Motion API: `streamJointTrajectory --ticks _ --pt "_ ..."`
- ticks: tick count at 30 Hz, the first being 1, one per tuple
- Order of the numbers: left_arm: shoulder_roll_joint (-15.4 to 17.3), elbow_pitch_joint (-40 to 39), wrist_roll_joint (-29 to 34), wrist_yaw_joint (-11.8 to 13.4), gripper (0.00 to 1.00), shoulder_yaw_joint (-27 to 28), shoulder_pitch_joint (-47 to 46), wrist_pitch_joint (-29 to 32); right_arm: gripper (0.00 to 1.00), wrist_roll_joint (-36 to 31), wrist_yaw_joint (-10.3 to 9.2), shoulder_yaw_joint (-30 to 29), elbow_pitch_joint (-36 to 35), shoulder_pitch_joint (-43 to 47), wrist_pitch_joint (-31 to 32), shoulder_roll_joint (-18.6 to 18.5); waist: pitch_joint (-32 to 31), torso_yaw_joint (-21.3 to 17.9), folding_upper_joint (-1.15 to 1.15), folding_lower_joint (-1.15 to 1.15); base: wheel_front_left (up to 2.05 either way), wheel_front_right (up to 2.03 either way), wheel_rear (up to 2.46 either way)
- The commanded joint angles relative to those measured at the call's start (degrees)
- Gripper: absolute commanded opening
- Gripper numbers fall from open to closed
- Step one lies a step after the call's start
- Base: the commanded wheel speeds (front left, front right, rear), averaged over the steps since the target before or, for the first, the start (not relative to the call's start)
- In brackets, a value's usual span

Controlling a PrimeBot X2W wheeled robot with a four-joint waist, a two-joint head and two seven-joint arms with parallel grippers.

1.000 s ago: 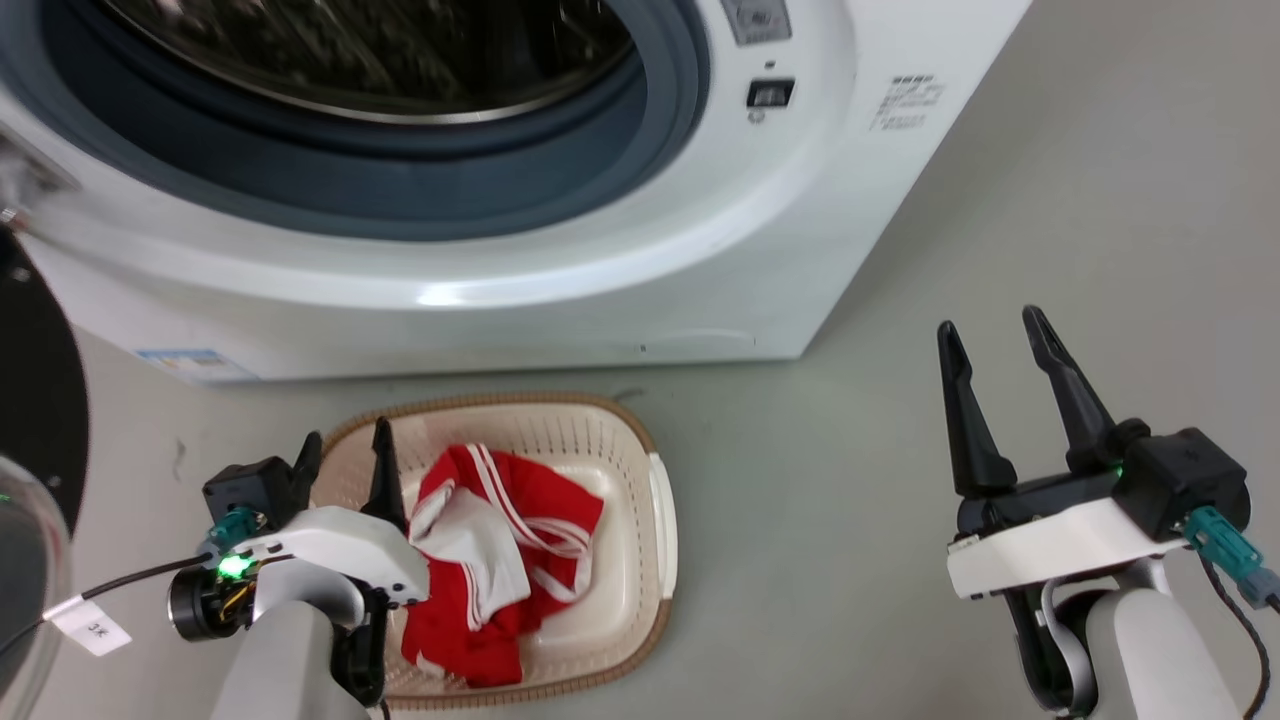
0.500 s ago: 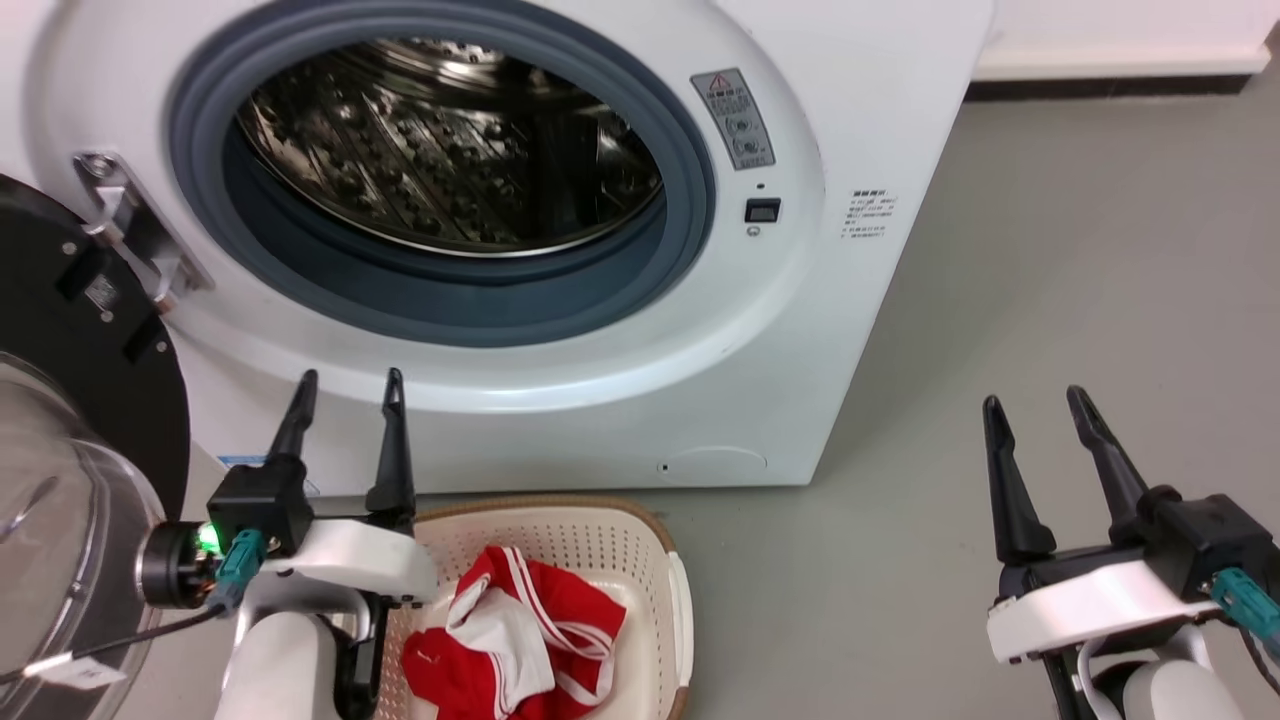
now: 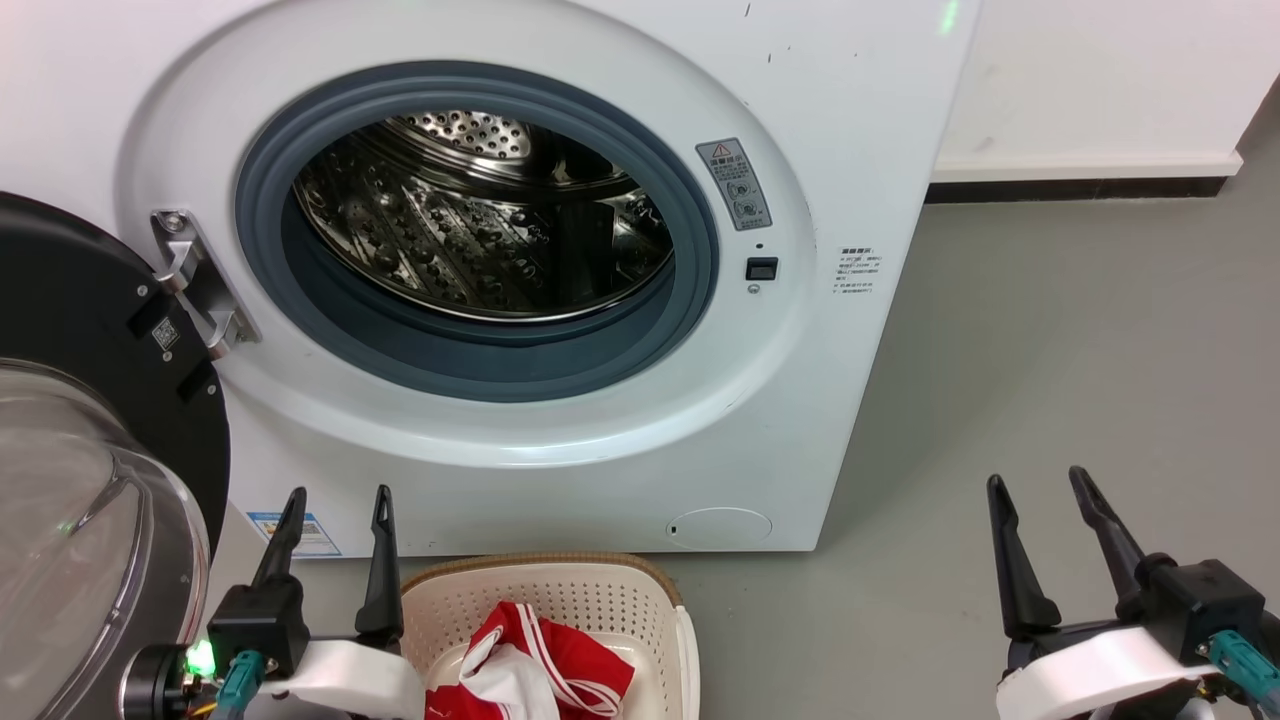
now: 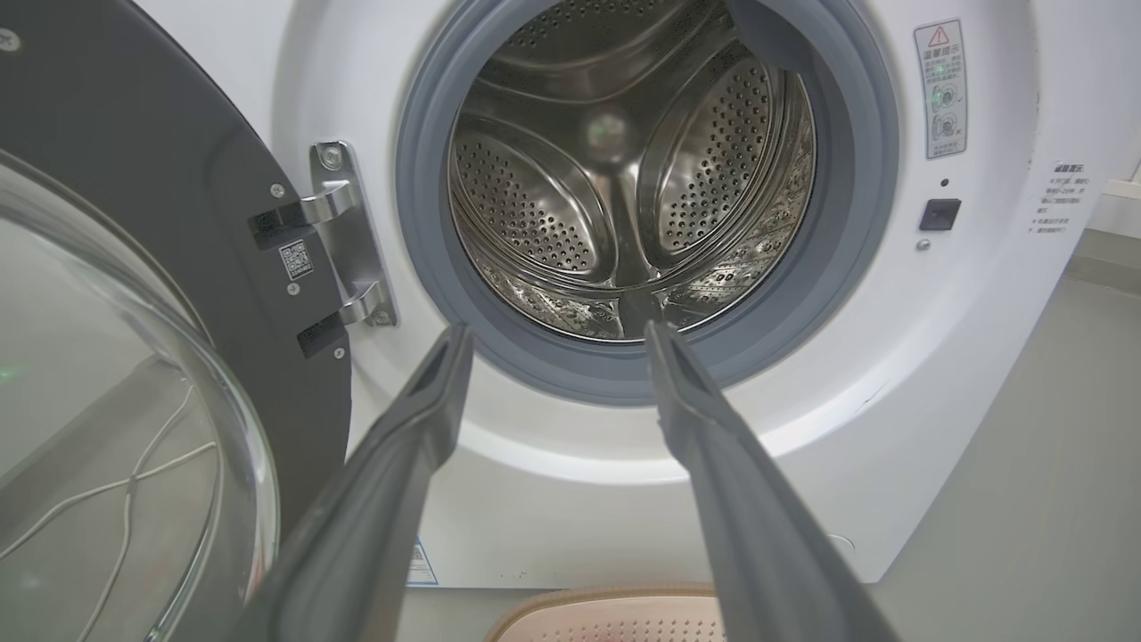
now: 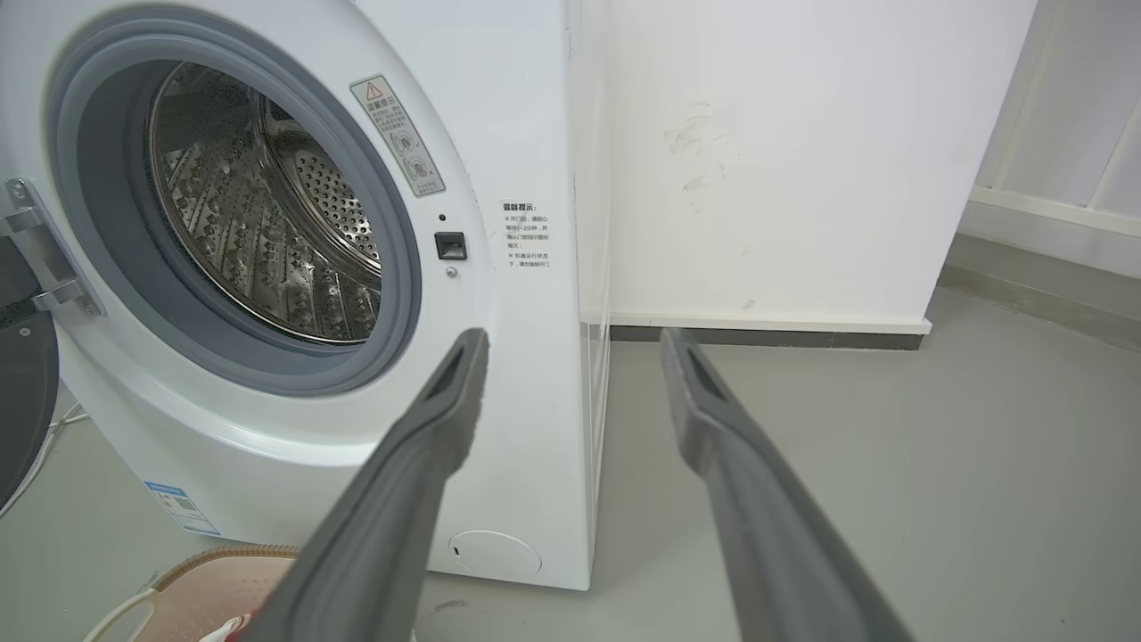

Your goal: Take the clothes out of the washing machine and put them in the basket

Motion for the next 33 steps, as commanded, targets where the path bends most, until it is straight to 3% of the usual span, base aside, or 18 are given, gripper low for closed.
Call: streamJointTrajectory --ticks 1,24,25,29,33 --pt "-0.03 -0.52 -0.59 -0.02 1.0 0.09 1.03 0.2 1.0 0.27 -0.02 0.18 -0.47 0.88 0.25 0.02 -0.4 0.03 0.0 0.01 0.0 0.0 0.0" --pt "0.25 -1.26 -2.38 1.25 1.0 -0.36 1.82 0.55 1.0 1.31 -0.03 1.09 -1.08 1.61 0.47 0.02 -0.41 -0.15 0.0 0.01 0.0 0.0 0.0" --pt "0.32 -1.35 -2.23 1.14 0.0 -0.44 1.73 0.36 0.0 1.35 -0.03 1.06 -1.09 1.58 0.45 0.02 -0.38 -0.13 0.0 0.01 0.0 0.0 0.0" --pt "-0.4 0.91 -2.73 1.22 0.0 -0.42 2.15 0.91 0.0 1.18 0.01 1.2 0.68 1.36 0.74 0.02 -0.38 -0.14 0.0 0.01 0.0 0.0 0.0" --pt "-0.52 1.82 -7.43 0.77 0.0 0.45 1.17 2.44 0.0 6.44 0.01 1.23 1.11 1.03 1.07 -0.26 -0.39 -0.07 0.0 0.01 0.0 0.0 0.0"
